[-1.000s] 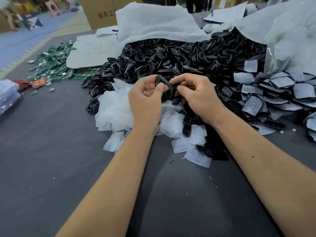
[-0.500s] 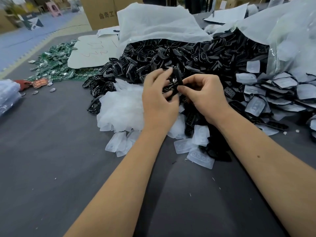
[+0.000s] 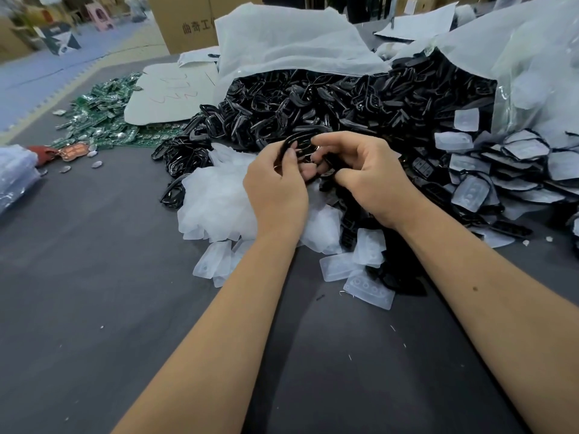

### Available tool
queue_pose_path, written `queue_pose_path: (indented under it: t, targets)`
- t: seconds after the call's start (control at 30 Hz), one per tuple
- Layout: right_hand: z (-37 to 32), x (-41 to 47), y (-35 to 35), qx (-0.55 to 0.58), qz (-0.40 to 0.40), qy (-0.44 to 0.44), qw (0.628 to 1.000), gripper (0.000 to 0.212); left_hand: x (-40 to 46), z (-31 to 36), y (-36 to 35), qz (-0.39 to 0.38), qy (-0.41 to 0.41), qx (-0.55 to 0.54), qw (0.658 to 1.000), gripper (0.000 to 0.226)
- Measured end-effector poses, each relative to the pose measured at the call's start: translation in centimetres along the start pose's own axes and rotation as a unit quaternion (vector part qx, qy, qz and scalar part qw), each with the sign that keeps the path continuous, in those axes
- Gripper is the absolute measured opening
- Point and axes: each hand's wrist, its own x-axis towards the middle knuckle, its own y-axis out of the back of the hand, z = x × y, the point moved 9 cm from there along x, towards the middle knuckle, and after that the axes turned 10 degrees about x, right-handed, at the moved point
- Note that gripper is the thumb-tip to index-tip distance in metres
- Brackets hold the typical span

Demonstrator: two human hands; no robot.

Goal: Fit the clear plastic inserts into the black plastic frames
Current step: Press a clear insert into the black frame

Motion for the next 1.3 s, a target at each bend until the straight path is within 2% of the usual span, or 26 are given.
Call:
queue_pose_path:
  t: [0.1, 0.23, 0.4, 0.57, 0.8, 0.93, 1.07, 1.2, 1.3]
  targets:
    - [-0.2, 0.0, 0.3, 0.009, 0.015, 0.021, 1.0, 0.055, 0.1, -0.4, -0.2, -0.009, 0.028, -0.036, 0.999, 0.026]
    - [-0.1, 0.1, 0.6, 0.013, 0.033, 0.038, 0.999, 0.047, 0.0, -0.7, -0.1, 0.003, 0.042, -0.025, 0.999, 0.029]
    - [0.6, 0.1, 1.1, 0.117, 0.057, 0.009, 0.991, 0.029, 0.2, -0.4, -0.3, -0.006, 0.022, 0.017, 1.0, 0.027]
    - [0.8, -0.1, 1.4, 0.148, 0.075, -0.01, 0.986, 0.019, 0.2, -0.5, -0.4, -0.022, 0.038, -0.009, 0.999, 0.026]
    - [0.6, -0.1, 1.2, 0.14, 0.069, 0.0, 0.988, 0.02, 0.1, -0.5, -0.5, -0.028, 0.039, -0.026, 0.998, 0.025]
    - [0.6, 0.1, 1.5, 0.122, 0.082, 0.009, 0.989, 0.007, 0.2, -0.7, -0.5, -0.025, 0.043, -0.029, 0.998, 0.026]
    - [1.0, 0.2, 1.9, 0.103, 0.101, 0.007, 0.99, 0.016, 0.1, -1.0, -0.7, -0.032, 0.061, -0.049, 0.996, 0.024]
    - [0.4, 0.1, 2.1, 0.066, 0.119, 0.032, 0.99, 0.008, 0.0, -1.2, -0.9, -0.037, 0.067, -0.052, 0.996, 0.024]
    - [0.2, 0.0, 2.2, 0.032, 0.124, 0.037, 0.991, 0.01, 0.1, -1.3, -0.9, -0.039, 0.071, -0.046, 0.996, 0.025]
